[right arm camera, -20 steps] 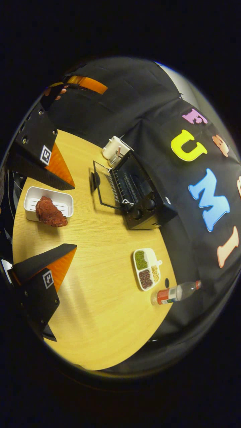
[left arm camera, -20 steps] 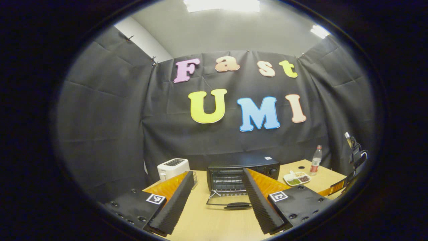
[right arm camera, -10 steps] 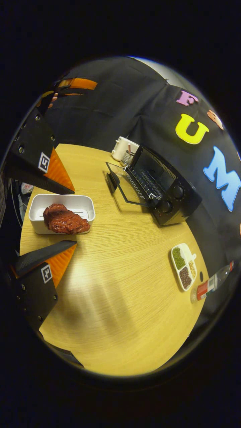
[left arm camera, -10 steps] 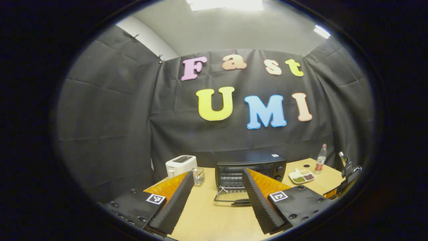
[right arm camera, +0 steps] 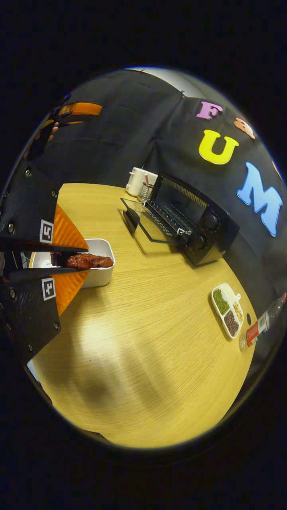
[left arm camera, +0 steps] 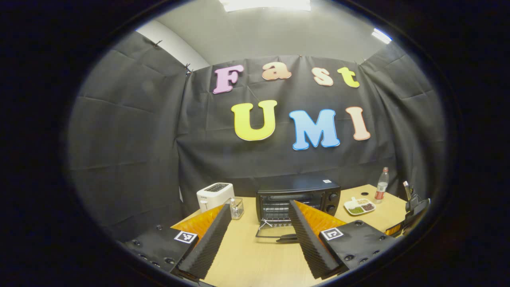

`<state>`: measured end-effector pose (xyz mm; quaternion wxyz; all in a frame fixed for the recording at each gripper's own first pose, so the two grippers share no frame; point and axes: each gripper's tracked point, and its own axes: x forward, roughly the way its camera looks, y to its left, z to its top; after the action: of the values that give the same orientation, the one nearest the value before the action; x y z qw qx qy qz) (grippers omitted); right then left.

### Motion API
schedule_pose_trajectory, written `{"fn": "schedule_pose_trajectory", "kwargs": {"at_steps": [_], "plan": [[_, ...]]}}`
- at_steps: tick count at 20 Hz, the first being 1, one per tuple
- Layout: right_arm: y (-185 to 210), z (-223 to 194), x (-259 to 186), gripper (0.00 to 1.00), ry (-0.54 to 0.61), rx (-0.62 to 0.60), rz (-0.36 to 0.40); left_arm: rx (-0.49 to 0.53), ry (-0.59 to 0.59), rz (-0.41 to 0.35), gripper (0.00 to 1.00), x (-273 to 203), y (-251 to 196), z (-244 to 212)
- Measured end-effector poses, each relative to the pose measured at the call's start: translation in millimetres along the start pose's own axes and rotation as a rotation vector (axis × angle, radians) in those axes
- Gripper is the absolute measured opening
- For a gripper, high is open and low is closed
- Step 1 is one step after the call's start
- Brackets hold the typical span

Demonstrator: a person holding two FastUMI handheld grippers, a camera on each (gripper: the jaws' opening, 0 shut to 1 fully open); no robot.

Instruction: Open the electric oven with the left hand, put the food in, and close the electric oven.

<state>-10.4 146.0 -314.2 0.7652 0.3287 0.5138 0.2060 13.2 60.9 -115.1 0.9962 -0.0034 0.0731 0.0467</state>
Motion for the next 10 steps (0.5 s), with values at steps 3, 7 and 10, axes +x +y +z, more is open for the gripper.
{"fn": "schedule_pose_trajectory", "kwargs": {"at_steps": [3,7,10], "plan": [[14,13,-8,0.17,-0.049,-0.074,0.001,-0.010,0.000,-0.014,1.00,4,-3,0],[32,35,-16,0.17,-0.095,-0.070,0.022,-0.026,-0.004,-0.038,1.00,14,-8,-2],[44,48,-16,0.17,-0.105,-0.091,0.026,-0.028,-0.012,-0.055,1.00,22,-8,0]]}}
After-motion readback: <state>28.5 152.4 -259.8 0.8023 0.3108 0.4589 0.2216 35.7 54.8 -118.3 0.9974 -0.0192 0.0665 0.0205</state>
